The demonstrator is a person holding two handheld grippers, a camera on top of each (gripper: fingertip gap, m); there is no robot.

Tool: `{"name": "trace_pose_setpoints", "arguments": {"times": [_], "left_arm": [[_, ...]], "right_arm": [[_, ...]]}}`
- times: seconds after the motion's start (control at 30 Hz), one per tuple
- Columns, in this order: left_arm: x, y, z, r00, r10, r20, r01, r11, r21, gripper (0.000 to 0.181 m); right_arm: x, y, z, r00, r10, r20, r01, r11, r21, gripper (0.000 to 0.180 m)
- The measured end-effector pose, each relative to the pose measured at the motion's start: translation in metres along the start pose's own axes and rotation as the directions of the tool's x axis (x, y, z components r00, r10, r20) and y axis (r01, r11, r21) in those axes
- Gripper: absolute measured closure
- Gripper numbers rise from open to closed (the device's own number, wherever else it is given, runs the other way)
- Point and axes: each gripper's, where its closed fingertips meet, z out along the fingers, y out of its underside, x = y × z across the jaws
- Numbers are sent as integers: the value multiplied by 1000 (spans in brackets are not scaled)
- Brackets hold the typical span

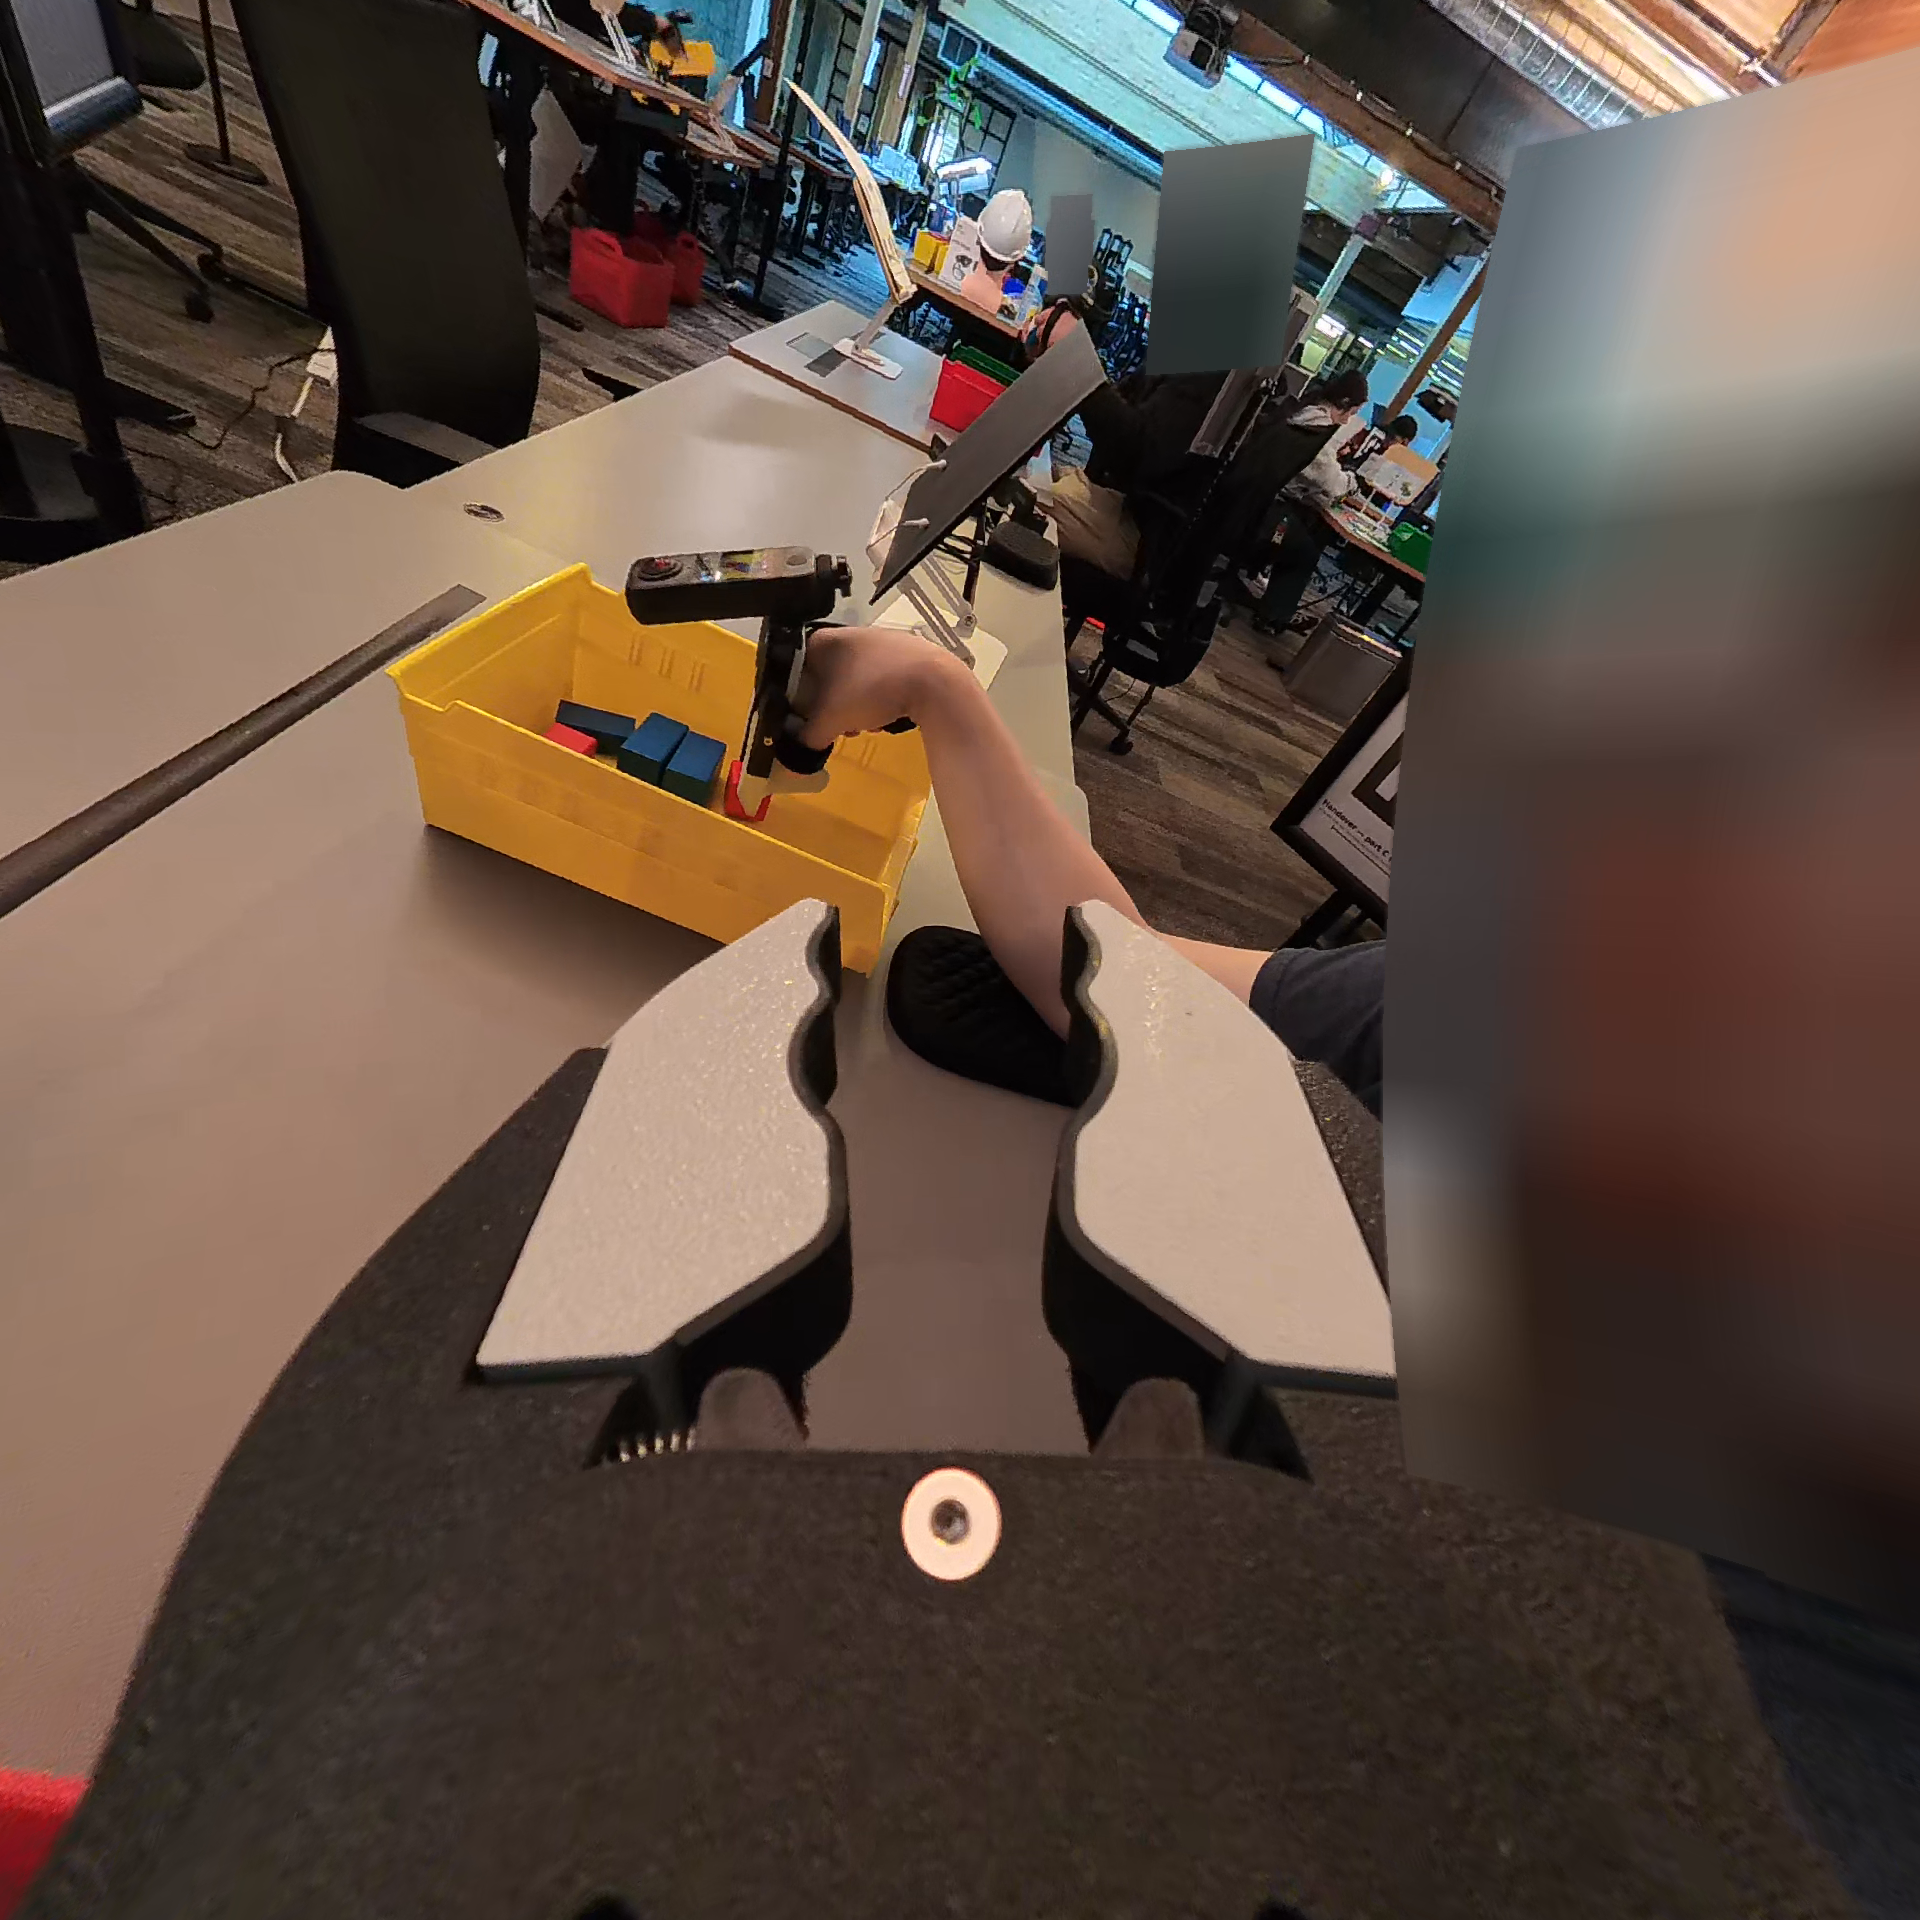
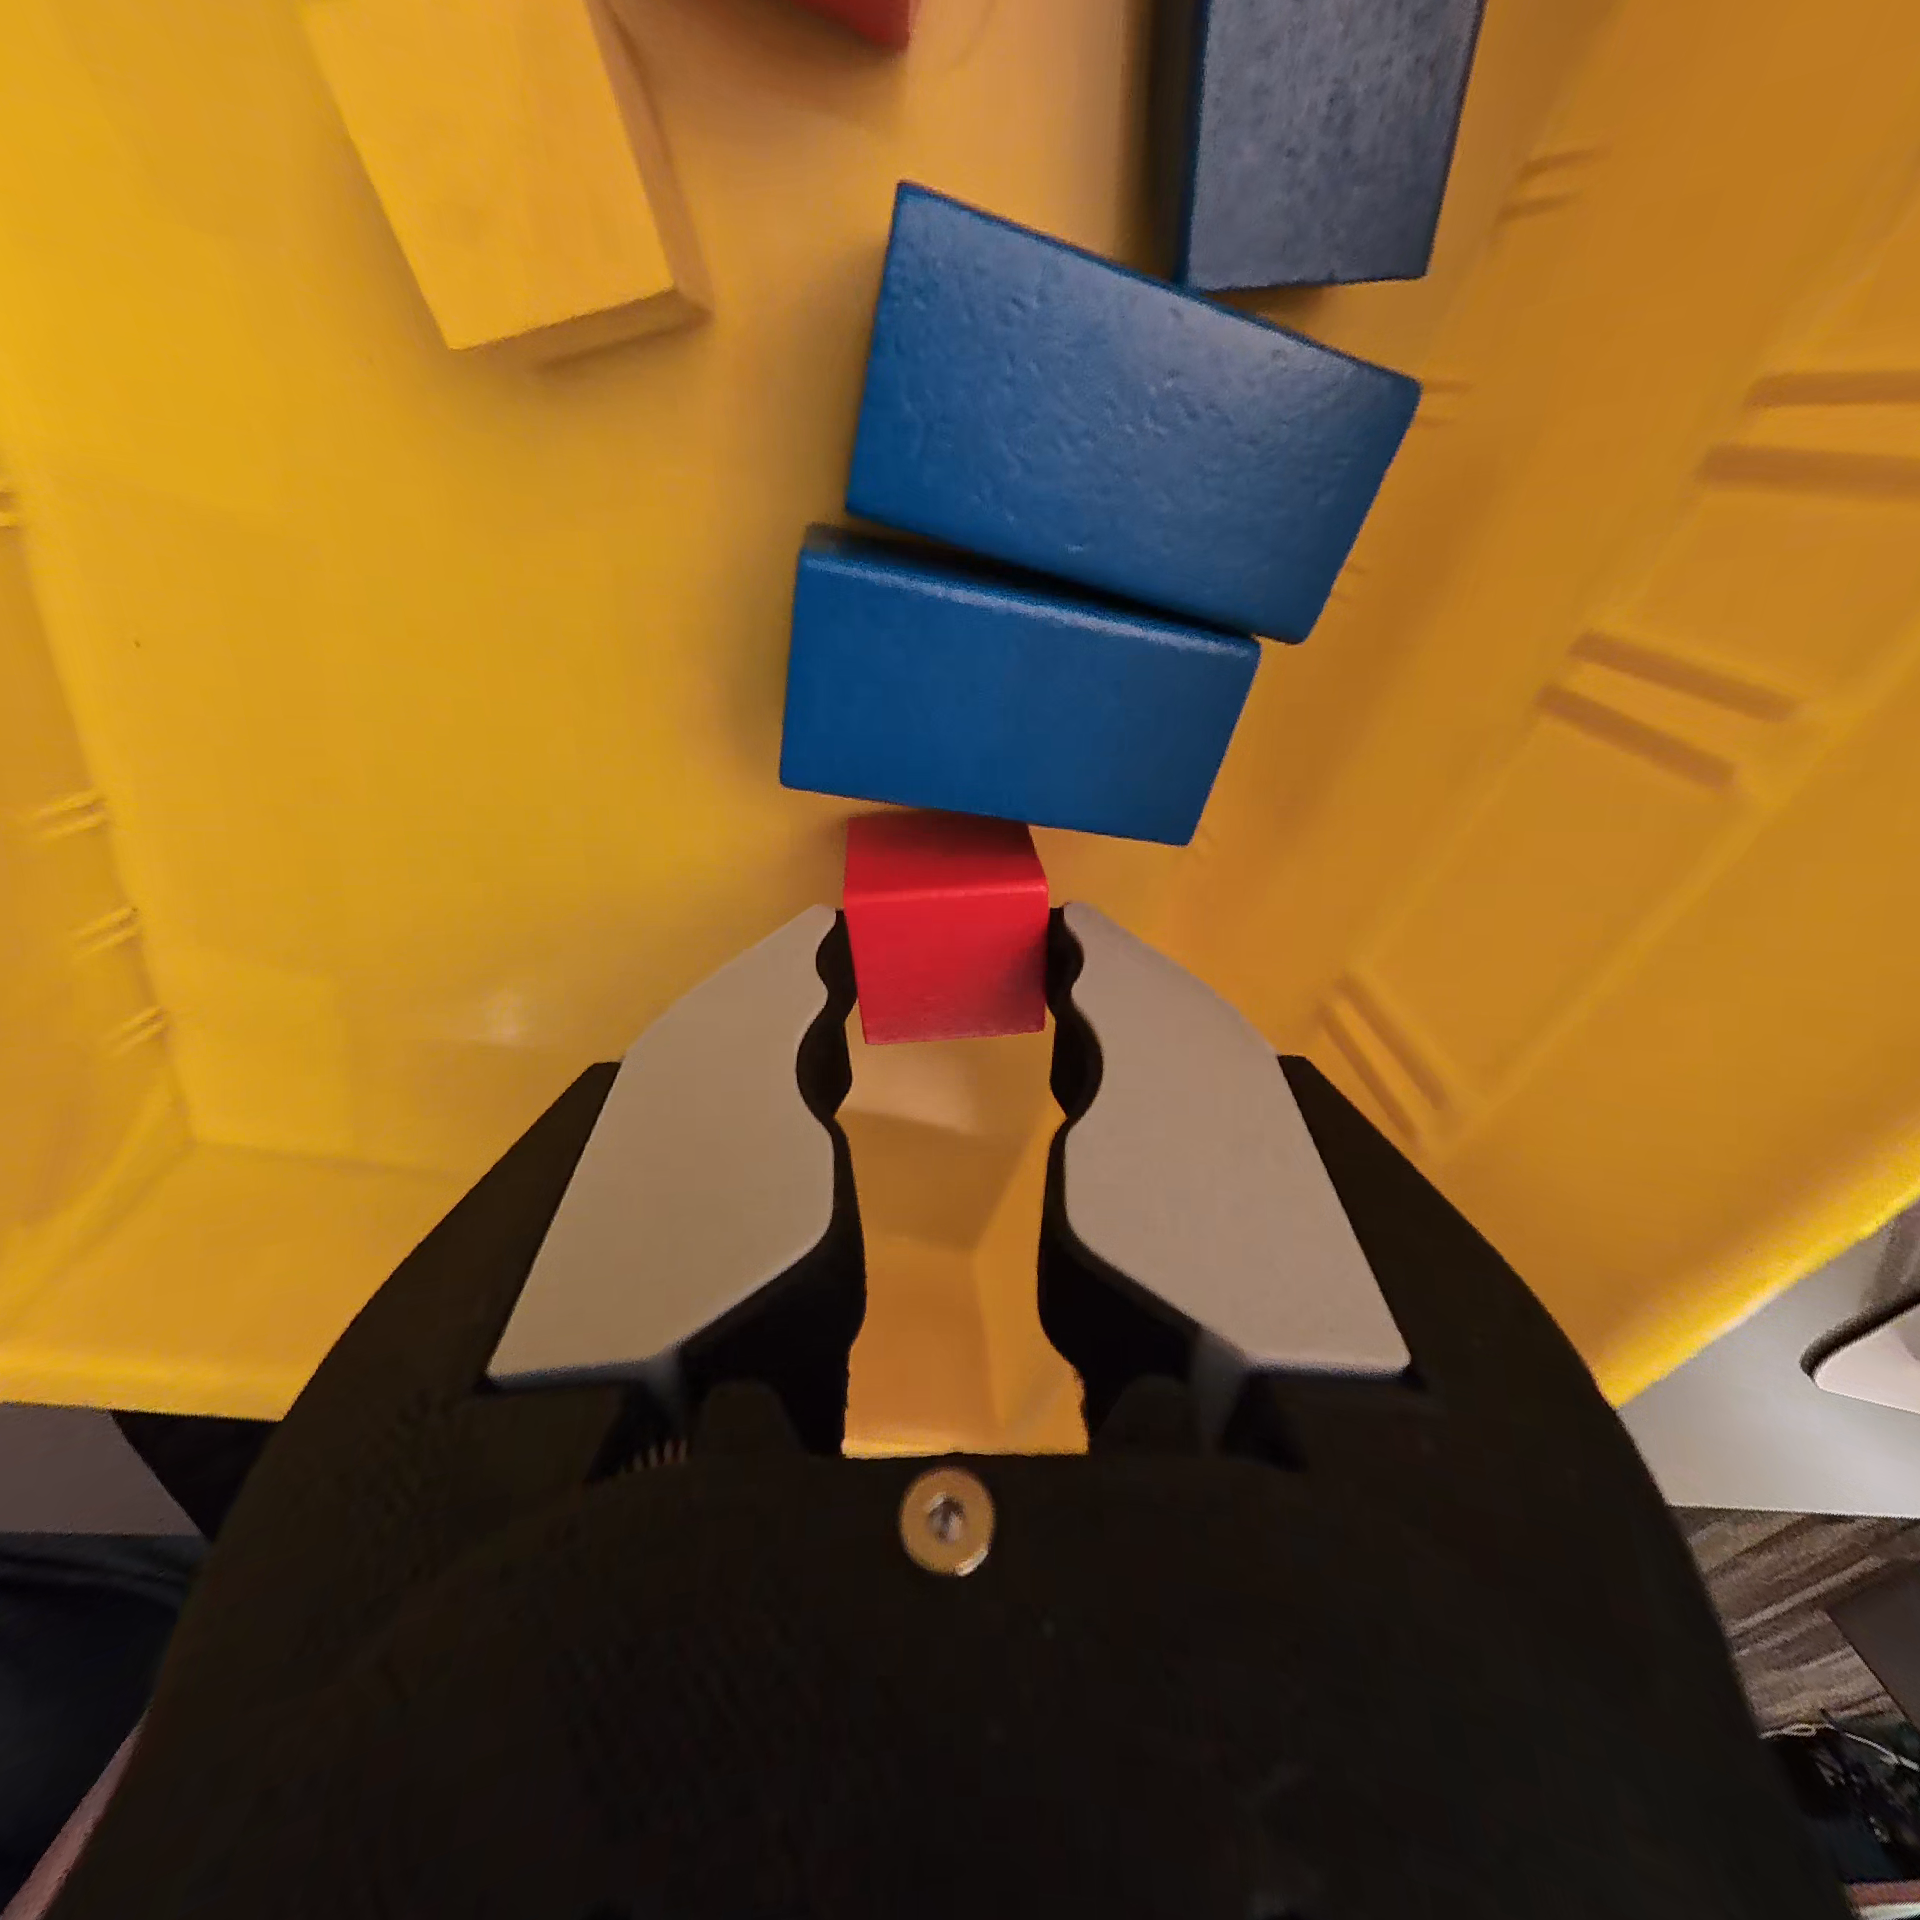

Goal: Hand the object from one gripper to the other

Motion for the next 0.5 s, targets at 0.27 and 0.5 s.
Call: {"name": "trace_pose_setpoints", "arguments": {"times": [0.27,0.5], "left_arm": [[1,-1,1,1000,3,-1,-3,1000,0,141],[3,1,1,1000,3,-4,-3,1000,-11,141]], "right_arm": [[0,-1,1,1000,8,8,-8,1000,4,143],[0,0,3,1000,15,2,-15,1000,0,137]]}}
